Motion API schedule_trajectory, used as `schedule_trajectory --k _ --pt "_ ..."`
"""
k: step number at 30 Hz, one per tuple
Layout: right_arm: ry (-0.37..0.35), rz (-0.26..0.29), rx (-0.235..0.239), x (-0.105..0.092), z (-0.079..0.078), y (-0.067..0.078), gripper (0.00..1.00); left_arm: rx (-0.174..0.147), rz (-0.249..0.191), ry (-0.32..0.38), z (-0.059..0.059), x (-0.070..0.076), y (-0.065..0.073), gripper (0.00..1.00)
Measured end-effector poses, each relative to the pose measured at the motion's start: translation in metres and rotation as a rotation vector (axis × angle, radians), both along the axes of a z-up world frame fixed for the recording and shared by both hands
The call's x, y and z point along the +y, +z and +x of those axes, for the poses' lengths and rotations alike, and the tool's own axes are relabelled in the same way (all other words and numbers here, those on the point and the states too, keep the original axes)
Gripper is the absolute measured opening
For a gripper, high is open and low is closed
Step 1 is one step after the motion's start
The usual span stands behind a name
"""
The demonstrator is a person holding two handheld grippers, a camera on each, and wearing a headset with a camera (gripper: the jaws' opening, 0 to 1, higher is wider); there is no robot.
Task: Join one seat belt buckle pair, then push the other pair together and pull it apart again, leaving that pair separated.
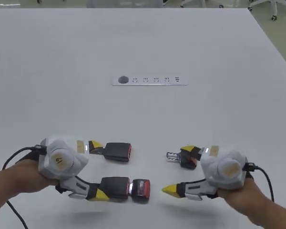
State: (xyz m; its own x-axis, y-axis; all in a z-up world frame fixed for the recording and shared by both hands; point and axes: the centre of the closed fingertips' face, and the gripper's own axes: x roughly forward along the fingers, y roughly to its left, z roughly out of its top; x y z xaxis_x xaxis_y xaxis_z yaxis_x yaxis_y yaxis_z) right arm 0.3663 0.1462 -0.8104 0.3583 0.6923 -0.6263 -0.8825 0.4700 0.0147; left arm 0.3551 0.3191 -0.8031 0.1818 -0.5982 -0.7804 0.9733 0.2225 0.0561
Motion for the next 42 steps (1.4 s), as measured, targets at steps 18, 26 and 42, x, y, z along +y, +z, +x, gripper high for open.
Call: schedule_trajectory --k 18,26,42 --pt "0.041 -0.063 0.059 -0.047 0.025 -0.026 0.73 -0.041 0.036 -0.04 0.056 0.003 -0.009 0.71" --pt "0.084 -0.081 0.101 -0.05 0.023 -0.038 0.65 0.011 0.077 -0.107 0.058 -0.011 -0.04 0.65" --pt "0.182 -0.077 0.108 -0.045 0.022 -0.046 0.5 0.069 0.029 -0.174 0.063 -0.015 -0.05 0.39"
